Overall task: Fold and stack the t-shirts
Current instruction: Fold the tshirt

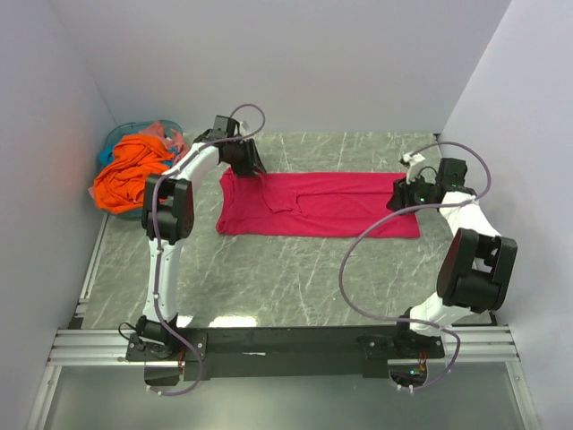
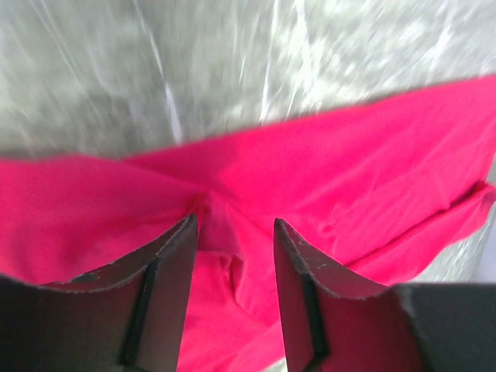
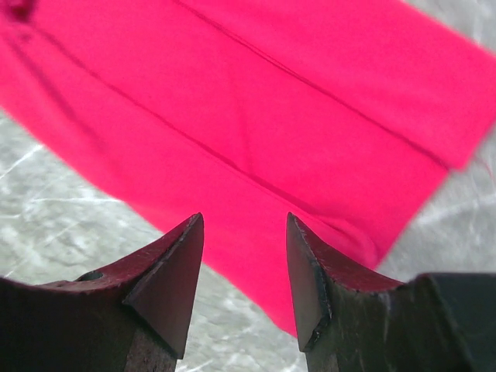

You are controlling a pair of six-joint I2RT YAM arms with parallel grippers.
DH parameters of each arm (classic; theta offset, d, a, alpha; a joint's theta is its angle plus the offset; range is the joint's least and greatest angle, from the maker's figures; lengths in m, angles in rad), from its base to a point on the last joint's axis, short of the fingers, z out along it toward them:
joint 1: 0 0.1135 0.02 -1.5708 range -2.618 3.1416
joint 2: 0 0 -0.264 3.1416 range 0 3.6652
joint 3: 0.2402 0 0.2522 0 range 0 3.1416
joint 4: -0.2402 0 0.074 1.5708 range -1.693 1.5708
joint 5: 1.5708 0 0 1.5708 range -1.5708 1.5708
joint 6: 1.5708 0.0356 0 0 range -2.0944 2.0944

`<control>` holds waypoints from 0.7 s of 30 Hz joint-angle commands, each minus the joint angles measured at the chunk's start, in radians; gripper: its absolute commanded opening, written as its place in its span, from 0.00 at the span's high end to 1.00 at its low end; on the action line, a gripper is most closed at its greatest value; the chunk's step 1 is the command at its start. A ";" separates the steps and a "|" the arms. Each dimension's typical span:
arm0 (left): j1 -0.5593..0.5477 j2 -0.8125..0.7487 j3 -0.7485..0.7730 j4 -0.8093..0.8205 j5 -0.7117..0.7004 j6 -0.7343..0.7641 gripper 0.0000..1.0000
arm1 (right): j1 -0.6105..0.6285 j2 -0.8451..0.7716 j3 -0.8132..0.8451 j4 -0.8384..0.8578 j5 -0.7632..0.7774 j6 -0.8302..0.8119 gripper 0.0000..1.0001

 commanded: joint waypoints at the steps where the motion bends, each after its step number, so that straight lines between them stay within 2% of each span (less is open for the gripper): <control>1: 0.019 -0.071 0.079 0.112 -0.017 -0.017 0.50 | 0.074 -0.089 -0.019 -0.011 0.002 -0.065 0.46; 3: 0.028 -0.182 0.041 0.159 -0.063 -0.013 0.47 | 0.142 -0.117 -0.024 -0.025 -0.007 -0.082 0.46; 8: 0.048 -0.501 -0.246 0.326 -0.264 0.056 0.21 | 0.319 -0.125 0.016 -0.035 -0.009 -0.090 0.46; 10: 0.077 -0.651 -0.357 0.330 -0.313 0.049 0.09 | 0.436 -0.099 0.050 -0.041 0.032 -0.052 0.46; 11: 0.091 -0.699 -0.396 0.319 -0.318 0.040 0.06 | 0.488 -0.062 0.089 -0.039 0.057 -0.039 0.46; 14: 0.175 -0.933 -0.560 0.276 -0.277 -0.025 0.05 | 0.661 0.038 0.180 -0.001 0.218 0.054 0.47; 15: 0.194 -0.982 -0.609 0.249 -0.265 -0.034 0.05 | 0.747 0.073 0.217 0.008 0.335 0.089 0.47; 17: 0.235 -1.087 -0.786 0.248 -0.258 -0.045 0.06 | 0.809 0.195 0.356 -0.024 0.428 0.139 0.51; 19: 0.245 -1.237 -0.943 0.255 -0.278 -0.031 0.06 | 0.876 0.262 0.425 -0.035 0.504 0.160 0.51; 21: 0.245 -1.358 -1.021 0.249 -0.318 -0.020 0.06 | 0.918 0.343 0.502 -0.036 0.557 0.154 0.51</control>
